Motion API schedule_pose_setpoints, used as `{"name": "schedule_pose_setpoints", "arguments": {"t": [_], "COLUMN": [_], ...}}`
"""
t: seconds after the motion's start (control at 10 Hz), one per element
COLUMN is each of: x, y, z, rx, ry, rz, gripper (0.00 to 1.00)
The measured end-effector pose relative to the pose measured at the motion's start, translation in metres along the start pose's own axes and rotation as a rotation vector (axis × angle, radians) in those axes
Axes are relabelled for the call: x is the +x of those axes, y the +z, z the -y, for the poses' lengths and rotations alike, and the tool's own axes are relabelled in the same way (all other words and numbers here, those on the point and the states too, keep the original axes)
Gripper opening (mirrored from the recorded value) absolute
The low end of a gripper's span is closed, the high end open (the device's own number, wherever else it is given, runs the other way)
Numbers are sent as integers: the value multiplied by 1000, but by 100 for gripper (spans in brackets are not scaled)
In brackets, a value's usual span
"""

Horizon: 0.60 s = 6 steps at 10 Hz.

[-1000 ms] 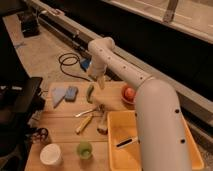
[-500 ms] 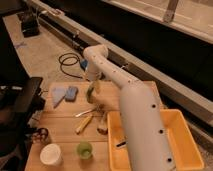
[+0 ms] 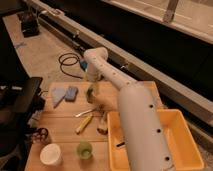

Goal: Place pepper in plastic cup

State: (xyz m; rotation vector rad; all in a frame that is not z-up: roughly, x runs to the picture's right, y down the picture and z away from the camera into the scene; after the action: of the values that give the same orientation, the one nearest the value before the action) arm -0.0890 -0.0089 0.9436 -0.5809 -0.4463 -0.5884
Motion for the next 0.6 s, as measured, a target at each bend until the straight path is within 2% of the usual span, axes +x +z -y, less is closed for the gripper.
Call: {"name": "schedule_pose_setpoints", "arguments": {"t": [0.3,0.6], "x": [2,1], "y": [2,31], "z": [-1,2], "rx": [12,6], "ry": [18,42], "rz": [6,33], "gripper": [80,80]}}
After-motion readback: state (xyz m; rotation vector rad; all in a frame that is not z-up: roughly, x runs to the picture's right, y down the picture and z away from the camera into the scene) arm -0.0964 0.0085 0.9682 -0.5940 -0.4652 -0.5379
